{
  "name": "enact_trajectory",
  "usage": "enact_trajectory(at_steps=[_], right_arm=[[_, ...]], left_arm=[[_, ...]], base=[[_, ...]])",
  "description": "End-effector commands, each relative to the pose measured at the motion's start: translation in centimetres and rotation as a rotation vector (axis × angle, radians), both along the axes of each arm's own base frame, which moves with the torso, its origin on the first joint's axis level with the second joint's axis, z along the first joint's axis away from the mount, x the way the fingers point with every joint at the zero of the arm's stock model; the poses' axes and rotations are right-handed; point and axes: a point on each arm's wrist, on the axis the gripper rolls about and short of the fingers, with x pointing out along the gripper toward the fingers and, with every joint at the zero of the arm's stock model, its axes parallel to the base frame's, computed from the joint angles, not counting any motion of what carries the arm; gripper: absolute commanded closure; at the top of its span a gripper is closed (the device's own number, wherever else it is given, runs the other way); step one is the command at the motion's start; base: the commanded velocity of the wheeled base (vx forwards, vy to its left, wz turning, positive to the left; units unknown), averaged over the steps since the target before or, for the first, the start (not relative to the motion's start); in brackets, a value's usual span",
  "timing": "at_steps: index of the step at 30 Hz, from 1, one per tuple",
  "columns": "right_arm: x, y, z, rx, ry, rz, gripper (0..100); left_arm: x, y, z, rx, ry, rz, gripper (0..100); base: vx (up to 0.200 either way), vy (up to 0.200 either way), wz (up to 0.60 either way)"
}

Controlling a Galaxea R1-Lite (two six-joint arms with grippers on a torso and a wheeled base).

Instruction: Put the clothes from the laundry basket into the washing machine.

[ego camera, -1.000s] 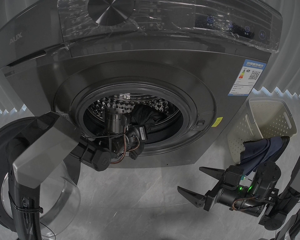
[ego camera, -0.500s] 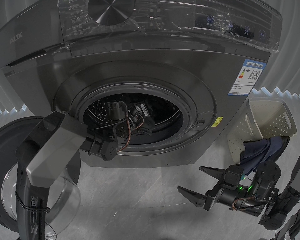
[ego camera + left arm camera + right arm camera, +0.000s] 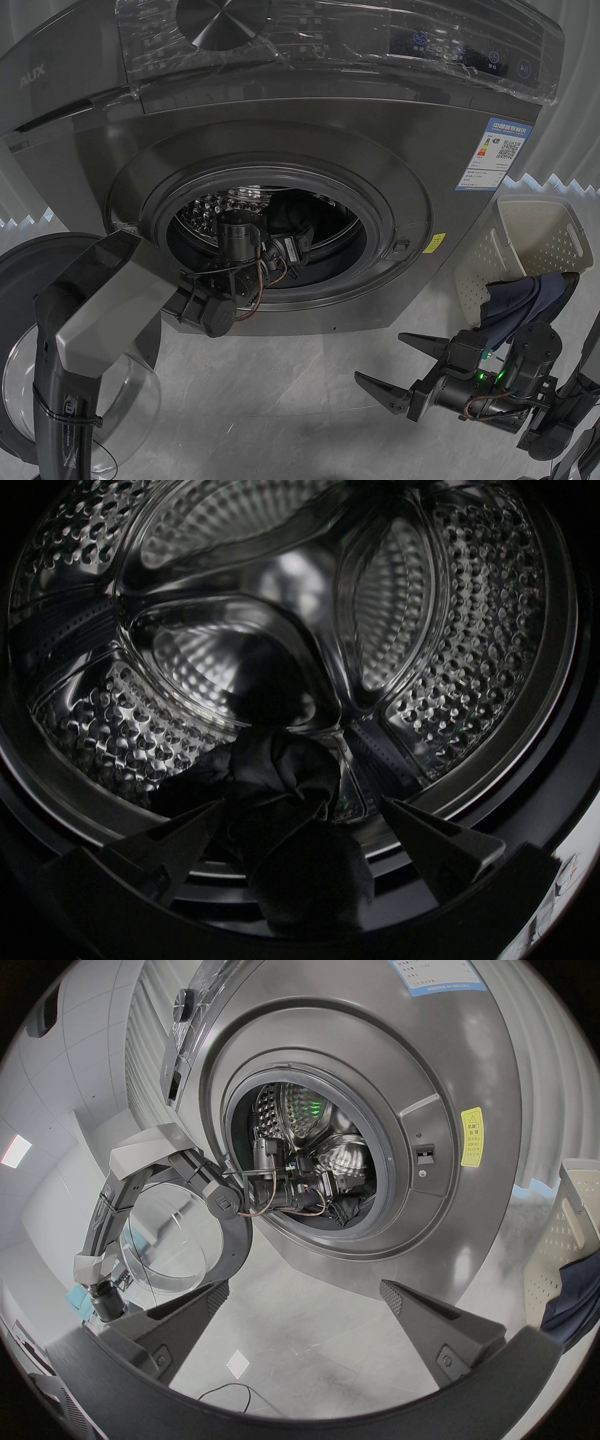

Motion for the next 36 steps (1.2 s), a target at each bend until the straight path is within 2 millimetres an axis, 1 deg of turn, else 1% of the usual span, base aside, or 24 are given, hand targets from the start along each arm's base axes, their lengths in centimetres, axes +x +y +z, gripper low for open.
enact_trajectory(at_steps=[1, 2, 3, 6, 9, 12, 14, 18, 22, 27, 34, 35, 36], right_arm=[[0.0, 0.1, 0.0, -0.001, 0.001, 0.002, 0], [0.0, 0.1, 0.0, 0.0, 0.0, 0.004, 0], [0.1, 0.1, 0.0, 0.002, -0.002, 0.002, 0], [0.1, 0.2, 0.2, 0.008, -0.009, 0.002, 0], [0.2, 0.2, 0.2, 0.01, -0.011, 0.001, 0], [0.7, 0.5, 0.8, 0.032, -0.033, -0.004, 0], [0.7, 0.5, 0.8, 0.035, -0.036, -0.005, 0], [0.8, 0.4, 0.8, 0.034, -0.035, -0.01, 0], [0.8, 0.5, 0.8, 0.034, -0.035, -0.005, 0], [0.8, 0.5, 0.8, 0.033, -0.034, -0.005, 0], [0.7, 0.5, 0.7, 0.03, -0.031, -0.004, 0], [0.7, 0.4, 0.7, 0.029, -0.029, -0.005, 0], [0.7, 0.4, 0.7, 0.029, -0.029, -0.005, 0]], left_arm=[[0.0, -0.1, -0.5, 0.012, 0.018, -0.002, 0], [0.1, -0.2, -0.4, 0.011, 0.016, -0.002, 0], [0.2, -0.2, -0.3, 0.01, 0.014, -0.004, 100], [0.5, -0.3, 0.0, 0.001, 0.002, -0.01, 100], [0.7, -0.4, -0.4, 0.006, 0.015, -0.006, 100], [2.0, -0.5, -1.2, 0.007, 0.032, 0.023, 100], [2.5, -0.5, -1.2, -0.013, 0.026, 0.052, 100], [3.4, -0.7, 0.1, -0.082, -0.02, 0.07, 100], [4.0, -0.7, 2.0, -0.159, -0.084, 0.105, 100], [5.3, -0.2, 2.6, -0.201, -0.171, 0.148, 100], [5.7, -0.3, 1.7, -0.176, -0.187, 0.16, 100], [5.7, -0.3, 1.3, -0.148, -0.198, 0.154, 100], [5.7, -0.3, 1.3, -0.141, -0.206, 0.153, 0]], base=[[0.0, 0.0, 0.0], [0.0, 0.0, 0.0], [0.0, 0.0, 0.0], [0.0, 0.0, 0.0], [0.0, 0.0, 0.0], [0.0, 0.0, 0.0], [0.0, 0.0, 0.0], [0.0, 0.0, 0.0], [0.0, 0.0, 0.0], [0.0, 0.0, 0.0], [0.0, 0.0, 0.0], [0.0, 0.0, 0.0], [0.0, 0.0, 0.0]])
